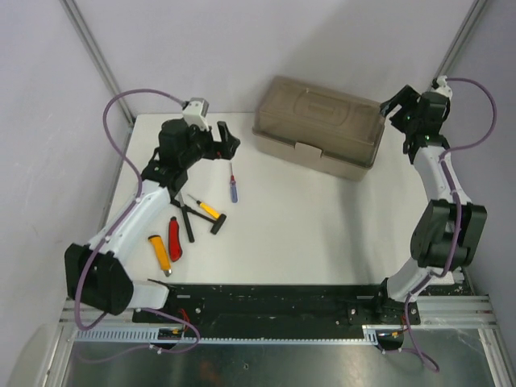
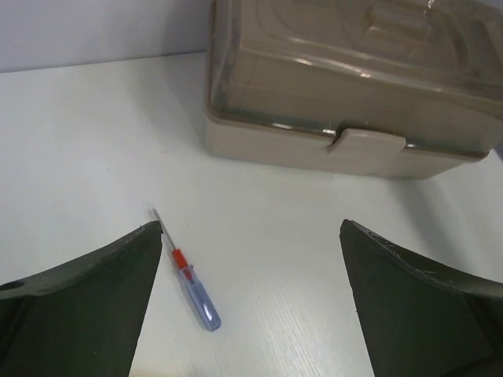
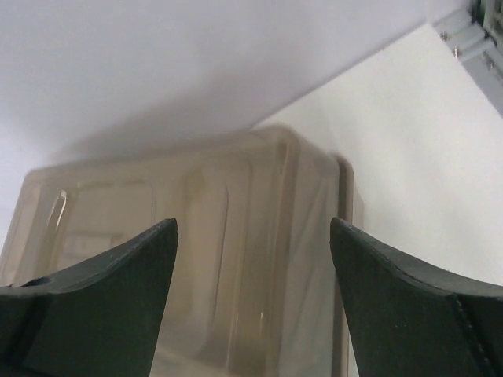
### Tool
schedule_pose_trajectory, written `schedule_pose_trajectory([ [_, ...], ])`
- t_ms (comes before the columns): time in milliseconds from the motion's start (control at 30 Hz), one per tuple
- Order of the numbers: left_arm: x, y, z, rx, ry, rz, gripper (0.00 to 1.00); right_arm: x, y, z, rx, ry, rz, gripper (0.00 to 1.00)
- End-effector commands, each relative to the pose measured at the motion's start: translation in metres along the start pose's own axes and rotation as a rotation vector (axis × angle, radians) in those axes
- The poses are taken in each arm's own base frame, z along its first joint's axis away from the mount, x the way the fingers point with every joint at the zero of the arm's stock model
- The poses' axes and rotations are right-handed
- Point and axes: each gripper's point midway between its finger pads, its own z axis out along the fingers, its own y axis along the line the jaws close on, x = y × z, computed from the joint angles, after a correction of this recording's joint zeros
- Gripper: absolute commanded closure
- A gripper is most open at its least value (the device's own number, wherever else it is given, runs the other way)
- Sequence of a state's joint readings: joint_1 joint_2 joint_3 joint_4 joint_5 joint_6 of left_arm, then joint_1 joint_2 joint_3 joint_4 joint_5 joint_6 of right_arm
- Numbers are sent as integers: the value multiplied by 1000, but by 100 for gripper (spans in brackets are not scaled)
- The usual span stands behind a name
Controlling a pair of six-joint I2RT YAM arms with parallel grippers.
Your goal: Pack the tool kit
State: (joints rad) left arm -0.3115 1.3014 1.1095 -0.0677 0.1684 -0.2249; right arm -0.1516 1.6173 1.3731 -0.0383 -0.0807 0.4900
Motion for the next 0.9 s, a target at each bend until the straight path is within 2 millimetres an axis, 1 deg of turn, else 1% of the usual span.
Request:
schedule_pose_trajectory([
  [0, -32, -14, 27, 65, -50, -28, 1, -45, 7, 41, -21, -111, 30, 18],
  [67, -30, -10, 44, 53, -35, -49, 1, -46, 4, 69, -38, -89, 22, 19],
  [100, -29, -8, 51, 46, -28, -63, 1, -42, 4, 83, -67, -53, 14, 20],
  [133, -28, -6, 58, 36, -22, -80, 1, -37, 8, 98, -115, -14, -1, 22],
  [200, -25, -1, 71, 16, -13, -117, 1, -26, 15, 119, -183, 85, -34, 24],
  [233, -24, 1, 77, 8, -10, -133, 0, -23, 18, 125, -206, 123, -50, 25],
  [267, -21, 2, 83, 1, -5, -149, 1, -16, 18, 131, -222, 165, -60, 25],
  [333, -20, 4, 92, -5, 2, -173, 1, -4, 18, 138, -247, 226, -70, 25],
  [433, -27, 2, 104, 12, -22, -182, 1, 11, 21, 136, -288, 273, -85, 24],
  [567, -32, 0, 110, 57, -19, -211, 1, 36, 28, 123, -321, 344, -115, 23],
  [667, -33, 0, 111, 112, -1, -251, 1, 57, 27, 108, -309, 408, -122, 24],
  [700, -33, 2, 111, 117, 3, -263, 1, 60, 28, 101, -308, 419, -121, 24],
  [867, -36, 18, 105, 59, -20, -269, 0, 78, 33, 68, -288, 459, -103, 25],
])
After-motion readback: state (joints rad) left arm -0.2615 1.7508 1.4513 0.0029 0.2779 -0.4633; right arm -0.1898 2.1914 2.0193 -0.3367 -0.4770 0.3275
